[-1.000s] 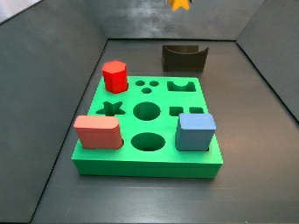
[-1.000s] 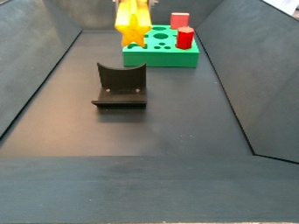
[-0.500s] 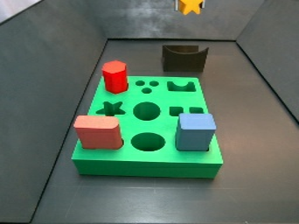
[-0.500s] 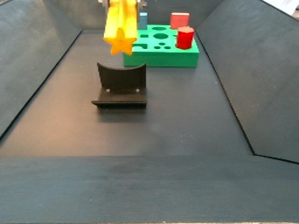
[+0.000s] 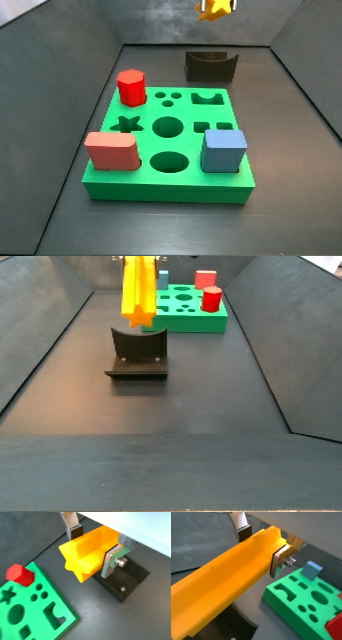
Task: Pick up the star object. Move up. Place the star object on the fixture. Regrasp the star object. Move to above the board. Insert the star object.
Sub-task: Place the star object on the fixture.
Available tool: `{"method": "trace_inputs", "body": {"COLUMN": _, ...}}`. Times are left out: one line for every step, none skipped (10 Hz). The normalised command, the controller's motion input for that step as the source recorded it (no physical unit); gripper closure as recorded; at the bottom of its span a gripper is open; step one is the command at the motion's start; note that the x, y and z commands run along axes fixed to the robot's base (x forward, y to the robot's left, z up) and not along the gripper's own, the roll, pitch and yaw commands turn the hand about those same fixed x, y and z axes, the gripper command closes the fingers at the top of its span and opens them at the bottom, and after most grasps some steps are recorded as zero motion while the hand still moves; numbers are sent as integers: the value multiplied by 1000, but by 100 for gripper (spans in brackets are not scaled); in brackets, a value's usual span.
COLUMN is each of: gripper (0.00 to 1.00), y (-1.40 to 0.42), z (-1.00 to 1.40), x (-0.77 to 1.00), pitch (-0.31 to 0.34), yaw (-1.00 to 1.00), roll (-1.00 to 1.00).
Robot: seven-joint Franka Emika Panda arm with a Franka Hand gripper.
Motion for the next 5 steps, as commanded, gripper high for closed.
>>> {"method": "trace_inputs", "body": {"gripper": 100, "y": 39, "z": -14, "x": 85, "pitch": 161, "yaw": -172, "roll": -1000}}
{"method": "trace_inputs", "body": {"gripper": 100, "y": 39, "z": -11, "x": 83, "pitch": 158, "yaw": -189, "roll": -1000}}
{"method": "trace_inputs", "body": {"gripper": 100, "y": 40, "z": -16, "x": 81, "pitch": 155, "yaw": -200, "roll": -1000}}
{"method": "trace_inputs", "body": {"gripper": 100, "y": 41, "z": -13, "x": 83, "pitch": 147, "yaw": -227, "roll": -1000}}
{"method": "trace_inputs", "body": {"gripper": 100, "y": 43, "z": -16, "x": 84, "pitch": 142, "yaw": -255, "roll": -1000}}
